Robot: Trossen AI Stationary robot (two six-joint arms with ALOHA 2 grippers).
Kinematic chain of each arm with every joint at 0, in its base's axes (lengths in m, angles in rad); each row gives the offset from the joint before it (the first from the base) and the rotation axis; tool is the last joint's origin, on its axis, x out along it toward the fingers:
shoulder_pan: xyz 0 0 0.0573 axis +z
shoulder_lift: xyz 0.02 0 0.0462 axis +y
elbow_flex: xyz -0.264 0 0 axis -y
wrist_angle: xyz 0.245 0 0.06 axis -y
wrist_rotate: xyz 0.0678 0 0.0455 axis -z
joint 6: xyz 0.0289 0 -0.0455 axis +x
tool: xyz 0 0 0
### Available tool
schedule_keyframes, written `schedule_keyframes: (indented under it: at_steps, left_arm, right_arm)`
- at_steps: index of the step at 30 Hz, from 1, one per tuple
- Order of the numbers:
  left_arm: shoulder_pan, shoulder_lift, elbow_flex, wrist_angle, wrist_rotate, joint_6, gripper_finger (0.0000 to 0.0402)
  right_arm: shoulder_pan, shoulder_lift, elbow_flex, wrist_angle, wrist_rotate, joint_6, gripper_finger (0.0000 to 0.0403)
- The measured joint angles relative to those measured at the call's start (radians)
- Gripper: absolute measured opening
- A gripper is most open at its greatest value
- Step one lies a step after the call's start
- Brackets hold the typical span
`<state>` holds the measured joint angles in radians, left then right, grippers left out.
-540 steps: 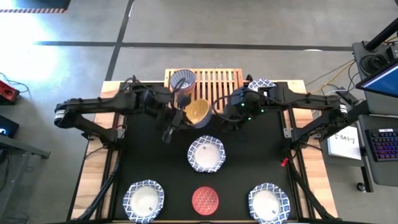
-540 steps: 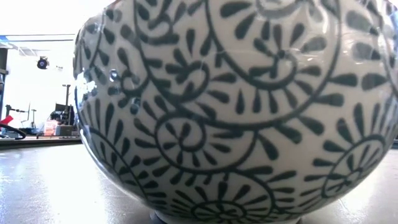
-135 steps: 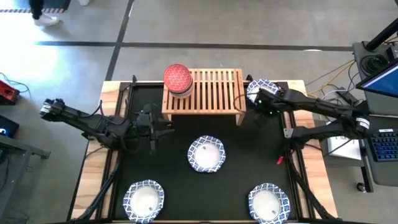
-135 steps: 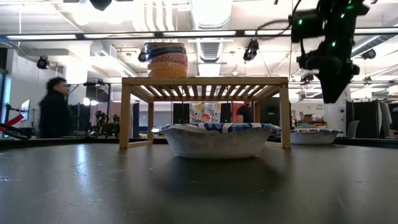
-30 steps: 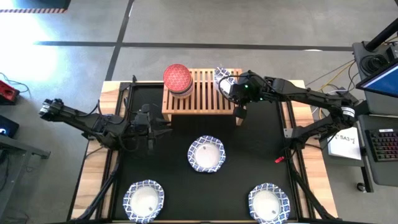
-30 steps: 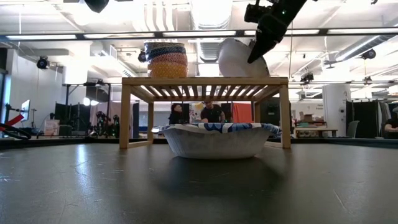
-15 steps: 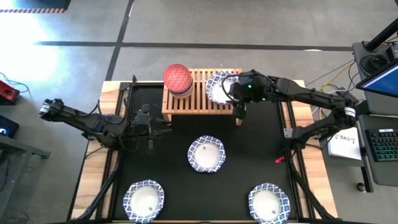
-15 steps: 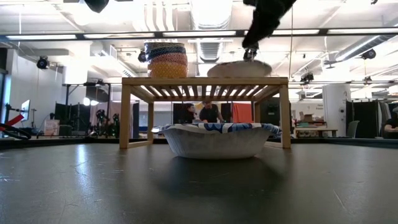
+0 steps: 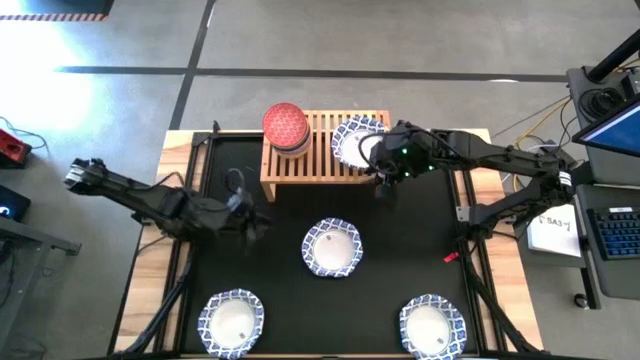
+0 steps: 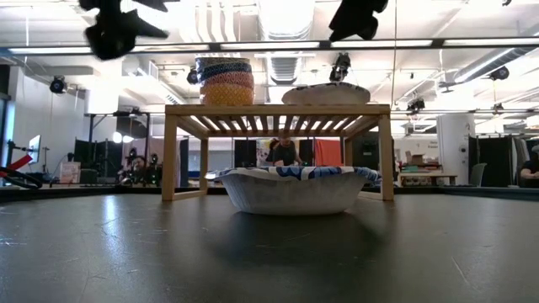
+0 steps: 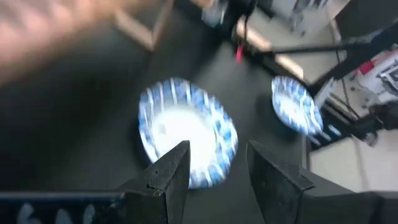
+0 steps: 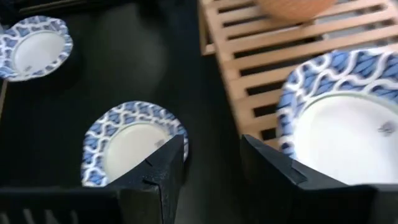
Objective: Place and stack bowls onto a shelf
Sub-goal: Stack the white bowl on top of the white bowl on the shelf
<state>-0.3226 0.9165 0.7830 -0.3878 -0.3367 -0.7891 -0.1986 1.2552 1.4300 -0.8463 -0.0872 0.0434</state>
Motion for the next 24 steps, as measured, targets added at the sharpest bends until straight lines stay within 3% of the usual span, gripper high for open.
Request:
schedule_keyframes:
  at_steps: [6,12,17,24]
  left_arm:
    - [-0.067,0.097,0.0,-0.057,0.121,-0.243,0.0141]
    - [-0.221,0.19,0.0,-0.187,0.218,-0.463,0.0141]
    - [-0.367,0.235,0.0,-0.334,0.295,-0.48,0.0141]
    - [-0.531,0.285,0.0,-0.355,0.298,-0.494,0.0141]
  right_arm:
    - [0.074,0.0,0.0,-0.04,0.0,0.078,0.0146]
    - [0.145,0.003,-0.001,-0.072,0.008,0.133,0.0148]
    - [0.183,0.005,-0.002,-0.071,0.009,0.148,0.0146]
    - [0.202,0.005,-0.003,-0.071,0.012,0.185,0.0148]
